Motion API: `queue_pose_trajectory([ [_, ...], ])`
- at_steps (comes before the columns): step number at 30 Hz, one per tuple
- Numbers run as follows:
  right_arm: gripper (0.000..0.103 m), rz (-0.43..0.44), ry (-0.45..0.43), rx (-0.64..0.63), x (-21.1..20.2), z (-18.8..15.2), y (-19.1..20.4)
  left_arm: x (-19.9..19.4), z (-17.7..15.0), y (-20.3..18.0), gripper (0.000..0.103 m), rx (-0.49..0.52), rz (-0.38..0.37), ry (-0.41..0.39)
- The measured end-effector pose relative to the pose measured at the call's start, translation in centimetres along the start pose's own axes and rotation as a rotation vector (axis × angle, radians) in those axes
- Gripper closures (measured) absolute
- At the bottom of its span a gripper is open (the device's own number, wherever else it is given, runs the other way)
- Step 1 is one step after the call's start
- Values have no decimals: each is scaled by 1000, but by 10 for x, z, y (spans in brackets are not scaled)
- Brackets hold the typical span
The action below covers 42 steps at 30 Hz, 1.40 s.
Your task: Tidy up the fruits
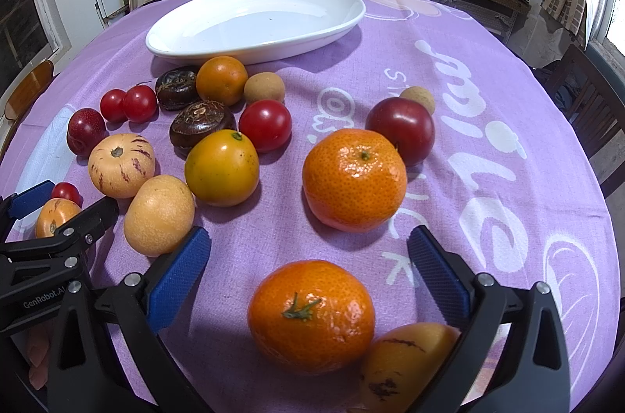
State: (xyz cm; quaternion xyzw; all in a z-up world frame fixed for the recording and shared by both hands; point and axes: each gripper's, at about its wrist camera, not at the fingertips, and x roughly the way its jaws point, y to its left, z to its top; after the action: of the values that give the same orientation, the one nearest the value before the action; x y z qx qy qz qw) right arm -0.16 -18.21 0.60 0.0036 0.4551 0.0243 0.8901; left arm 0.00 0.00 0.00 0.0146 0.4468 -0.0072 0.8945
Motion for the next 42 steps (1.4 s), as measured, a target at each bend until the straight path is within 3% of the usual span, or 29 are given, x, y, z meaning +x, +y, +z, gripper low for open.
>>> queue_pose_trajectory([
  [26, 4, -1, 0, -1, -1, -1, 1, 0, 0, 0, 3, 0, 0, 0],
  [36, 4, 62, 0, -81, -14, -12, -8, -4, -1, 6, 3, 42, -50, 6],
  [39, 4, 95, -20, -83, -23, -16, -18, -6, -5, 11, 3, 61, -69, 13],
  [42, 4, 120, -119, -67, -39, -15, -43, -12, -6, 18, 3, 63, -103, 1],
])
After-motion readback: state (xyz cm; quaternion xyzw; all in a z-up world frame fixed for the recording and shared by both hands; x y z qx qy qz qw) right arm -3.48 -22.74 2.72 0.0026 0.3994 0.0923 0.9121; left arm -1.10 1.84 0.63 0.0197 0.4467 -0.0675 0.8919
